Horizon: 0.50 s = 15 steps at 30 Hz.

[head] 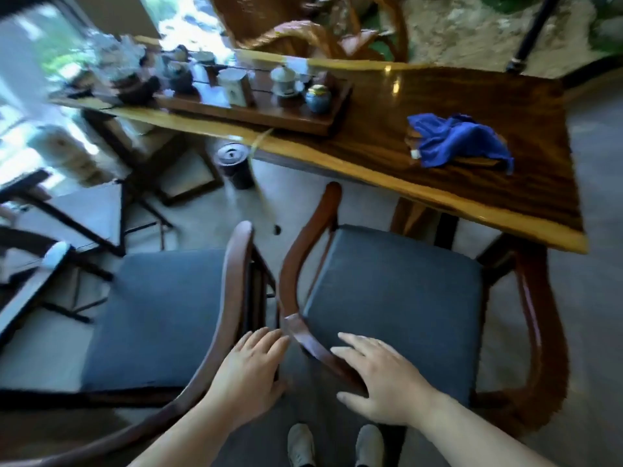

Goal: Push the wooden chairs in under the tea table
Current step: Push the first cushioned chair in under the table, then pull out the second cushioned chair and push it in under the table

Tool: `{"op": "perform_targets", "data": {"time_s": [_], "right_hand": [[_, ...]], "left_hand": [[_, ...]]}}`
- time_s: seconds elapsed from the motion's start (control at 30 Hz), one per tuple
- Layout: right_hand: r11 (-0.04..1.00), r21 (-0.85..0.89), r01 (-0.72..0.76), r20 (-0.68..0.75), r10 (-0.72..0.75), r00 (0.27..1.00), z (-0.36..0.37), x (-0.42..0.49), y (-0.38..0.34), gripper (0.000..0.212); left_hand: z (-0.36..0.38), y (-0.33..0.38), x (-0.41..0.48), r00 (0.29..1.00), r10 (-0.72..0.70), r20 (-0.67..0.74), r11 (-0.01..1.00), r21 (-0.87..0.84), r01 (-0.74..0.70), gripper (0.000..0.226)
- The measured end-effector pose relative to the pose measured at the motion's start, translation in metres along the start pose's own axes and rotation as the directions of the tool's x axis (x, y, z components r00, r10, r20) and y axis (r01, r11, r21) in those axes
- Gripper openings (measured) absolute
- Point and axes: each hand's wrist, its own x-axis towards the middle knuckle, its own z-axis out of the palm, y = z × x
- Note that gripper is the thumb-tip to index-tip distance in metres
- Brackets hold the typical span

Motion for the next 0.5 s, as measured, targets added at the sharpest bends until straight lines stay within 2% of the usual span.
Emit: {"op": "perform_targets", "data": {"time_s": [0.13, 0.23, 0.37, 0.5], "right_hand": [[0.983, -0.046, 0.18, 0.071, -0.176, 0.982, 0.005, 0.04, -0.031, 0.066], [0.965, -0.071, 0.253, 0.142, -0.241, 0.96, 0.006, 0.063, -0.051, 0.066], [0.945, -0.11, 0.309, 0.228, -0.279, 0.933, 0.016, 0.1, -0.081, 0.067], [0.925, -0.168, 0.341, 0.329, -0.273, 0.904, 0.036, 0.148, -0.125, 0.07]], "left_hand": [[-0.012, -0.034, -0.062, 0.971, -0.236, 0.04, 0.972, 0.024, 0.235, 0.062], [-0.022, -0.053, -0.097, 0.943, -0.332, 0.026, 0.943, 0.022, 0.332, 0.057], [-0.028, -0.085, -0.141, 0.9, -0.434, -0.034, 0.9, 0.02, 0.435, 0.053], [-0.023, -0.121, -0.185, 0.865, -0.501, 0.008, 0.865, 0.006, 0.501, 0.057]]}}
